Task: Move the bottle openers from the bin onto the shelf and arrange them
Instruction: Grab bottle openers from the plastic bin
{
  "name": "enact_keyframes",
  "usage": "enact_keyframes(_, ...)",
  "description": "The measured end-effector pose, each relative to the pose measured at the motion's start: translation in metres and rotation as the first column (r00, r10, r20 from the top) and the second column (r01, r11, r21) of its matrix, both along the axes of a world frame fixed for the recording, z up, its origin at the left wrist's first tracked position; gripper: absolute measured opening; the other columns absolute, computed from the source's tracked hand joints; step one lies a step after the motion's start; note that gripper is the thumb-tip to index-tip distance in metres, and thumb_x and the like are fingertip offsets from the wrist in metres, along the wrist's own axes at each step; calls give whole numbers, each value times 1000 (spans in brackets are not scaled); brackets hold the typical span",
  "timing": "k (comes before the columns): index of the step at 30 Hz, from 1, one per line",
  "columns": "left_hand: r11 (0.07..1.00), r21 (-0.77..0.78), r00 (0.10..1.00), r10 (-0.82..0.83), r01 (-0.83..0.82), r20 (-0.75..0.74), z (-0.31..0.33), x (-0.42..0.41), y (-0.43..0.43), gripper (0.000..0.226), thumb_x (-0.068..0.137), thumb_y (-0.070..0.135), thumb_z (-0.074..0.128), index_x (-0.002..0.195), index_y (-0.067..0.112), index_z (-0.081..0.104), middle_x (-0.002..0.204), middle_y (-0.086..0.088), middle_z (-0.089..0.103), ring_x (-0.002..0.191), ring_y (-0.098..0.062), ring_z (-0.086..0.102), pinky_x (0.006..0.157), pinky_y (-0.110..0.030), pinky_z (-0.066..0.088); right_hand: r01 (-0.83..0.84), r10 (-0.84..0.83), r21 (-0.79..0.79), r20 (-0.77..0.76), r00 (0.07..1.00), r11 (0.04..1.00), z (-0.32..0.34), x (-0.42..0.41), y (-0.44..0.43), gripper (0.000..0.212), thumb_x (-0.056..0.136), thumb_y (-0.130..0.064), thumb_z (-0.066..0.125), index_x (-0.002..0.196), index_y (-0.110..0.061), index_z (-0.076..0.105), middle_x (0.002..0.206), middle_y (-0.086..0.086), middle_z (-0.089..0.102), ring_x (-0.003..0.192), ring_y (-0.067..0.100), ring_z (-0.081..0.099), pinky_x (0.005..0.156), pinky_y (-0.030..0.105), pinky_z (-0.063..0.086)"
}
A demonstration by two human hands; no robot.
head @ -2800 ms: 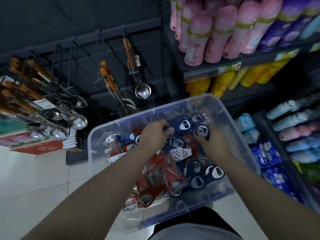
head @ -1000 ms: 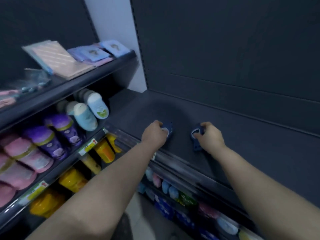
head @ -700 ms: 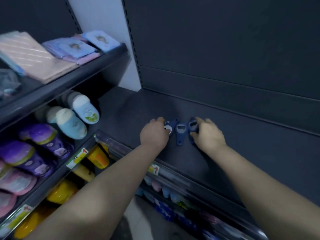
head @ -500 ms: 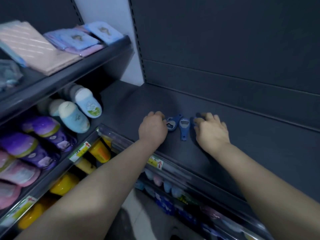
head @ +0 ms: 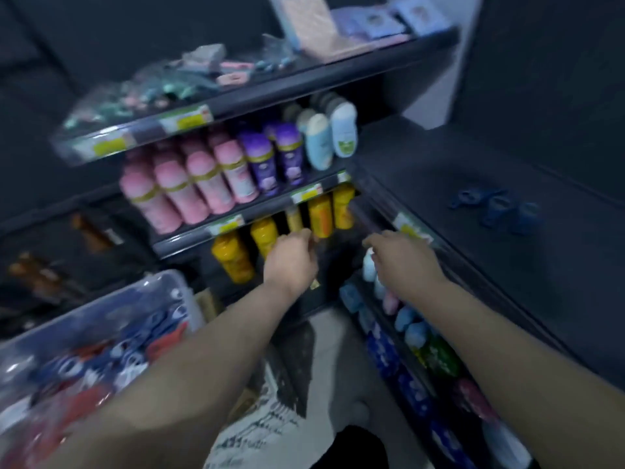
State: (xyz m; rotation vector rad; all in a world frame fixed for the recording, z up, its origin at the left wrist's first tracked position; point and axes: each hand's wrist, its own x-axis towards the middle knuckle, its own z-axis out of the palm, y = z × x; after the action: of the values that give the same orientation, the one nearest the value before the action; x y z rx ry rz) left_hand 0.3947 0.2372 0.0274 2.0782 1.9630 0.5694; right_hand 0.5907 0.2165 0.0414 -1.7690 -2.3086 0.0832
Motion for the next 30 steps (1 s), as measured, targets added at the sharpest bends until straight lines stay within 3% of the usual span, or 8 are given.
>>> enact_keyframes(6,949,-61,951,308,-310,-26,-18,-126,-98,21,90,16,47,105,19,62,103,-13,69,97,-34,64,75,-38,50,-258,257,-79,-15,966,963,-15,-96,-37,31,93,-15,48,121,-25,57,112,0,60,107,23,55,80,37,47)
enact_keyframes(13,767,-130,778,621,-628,-95,-19,-259,-177,28,92,17,45,114,17,62,109,-16,69,101,-35,64,80,-38,49,-421,420,-107,-34,907,901,-22,-204,-61,33,91,-14,51,120,-28,59,113,-2,61,110,23,54,79,37,50)
enact_keyframes(16,713,-211,743,646,-669,-173,-22,-310,-194,26,87,13,47,110,13,60,107,-19,68,100,-37,62,75,-37,46,-450,449,-126,-35,893,884,-26,-254,-62,31,89,-13,51,114,-29,61,108,-2,61,108,23,55,78,36,51)
enact_keyframes(20,670,-350,750,632,-655,-194,-36,-362,-195,32,87,16,50,117,13,61,113,-15,66,104,-32,62,82,-35,47,-450,452,-222,-44,891,865,-45,-327,-59,31,86,-9,53,108,-28,63,109,0,64,102,25,60,71,31,45)
enact_keyframes(24,715,-392,813,546,-579,-204,-60,-400,-179,30,87,11,47,113,14,63,110,-14,68,102,-32,63,81,-35,50,-421,466,-330,69,882,845,-71,-385,-56,31,85,-5,49,110,-20,61,110,5,66,104,25,61,76,28,44)
enact_keyframes(30,767,-398,864,443,-504,-239,-84,-437,-164,31,85,8,47,112,13,61,108,-16,68,101,-35,63,78,-39,52,-387,461,-474,46,886,791,-112,-450,-39,45,82,1,44,120,-18,58,118,10,62,106,31,59,87,41,51)
